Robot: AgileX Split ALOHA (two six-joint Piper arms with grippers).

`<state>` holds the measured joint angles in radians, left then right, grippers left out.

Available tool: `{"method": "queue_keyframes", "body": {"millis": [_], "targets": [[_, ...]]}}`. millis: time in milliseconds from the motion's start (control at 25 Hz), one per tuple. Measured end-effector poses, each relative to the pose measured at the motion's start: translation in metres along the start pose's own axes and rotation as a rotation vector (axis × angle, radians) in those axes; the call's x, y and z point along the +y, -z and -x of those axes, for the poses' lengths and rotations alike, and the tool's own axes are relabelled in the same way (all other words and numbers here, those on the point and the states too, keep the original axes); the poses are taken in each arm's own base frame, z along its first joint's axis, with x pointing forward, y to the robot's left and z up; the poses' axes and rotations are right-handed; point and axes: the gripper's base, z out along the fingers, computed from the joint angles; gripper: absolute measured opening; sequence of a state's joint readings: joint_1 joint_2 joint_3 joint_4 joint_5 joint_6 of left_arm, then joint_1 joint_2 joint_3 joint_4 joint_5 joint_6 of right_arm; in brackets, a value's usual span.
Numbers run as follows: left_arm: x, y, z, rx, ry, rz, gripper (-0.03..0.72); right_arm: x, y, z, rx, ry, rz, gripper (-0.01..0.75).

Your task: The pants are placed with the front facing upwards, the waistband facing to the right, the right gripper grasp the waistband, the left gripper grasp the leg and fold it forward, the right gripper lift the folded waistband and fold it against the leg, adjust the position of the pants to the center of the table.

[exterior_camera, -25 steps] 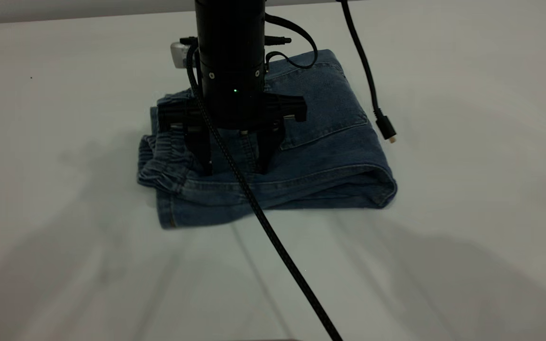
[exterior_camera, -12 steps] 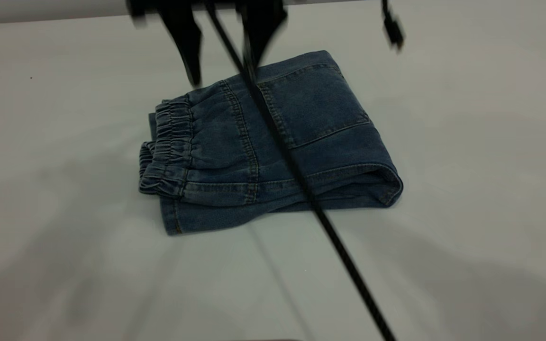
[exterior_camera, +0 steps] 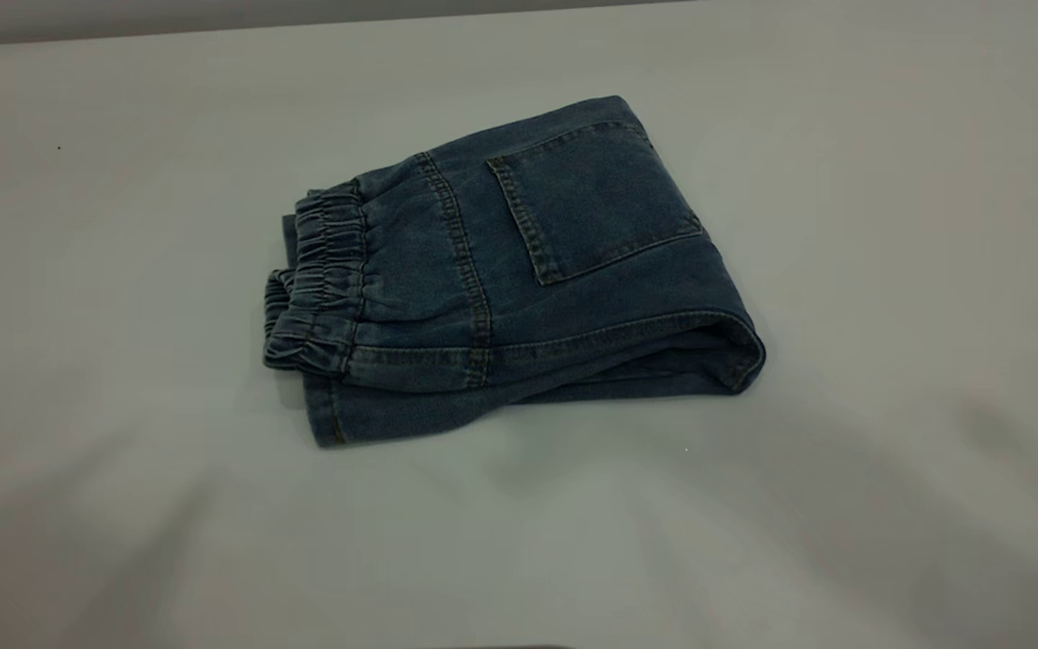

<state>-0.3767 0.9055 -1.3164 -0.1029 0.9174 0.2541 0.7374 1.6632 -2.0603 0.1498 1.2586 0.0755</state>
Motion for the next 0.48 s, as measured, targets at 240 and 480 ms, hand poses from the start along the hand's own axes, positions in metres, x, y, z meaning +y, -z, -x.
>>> {"method": "queue_keyframes", "body": {"millis": [240,480], "targets": [[-0.003,0.025,-0.022,0.180,-0.031,0.000,0.461,0.005,0.126,-0.036,-0.213,0.081,-0.072,0.421],[-0.003,0.023,-0.028,0.213,0.030,0.012,0.461,-0.007,0.187,-0.124,-0.249,0.084,-0.178,0.421]]}}
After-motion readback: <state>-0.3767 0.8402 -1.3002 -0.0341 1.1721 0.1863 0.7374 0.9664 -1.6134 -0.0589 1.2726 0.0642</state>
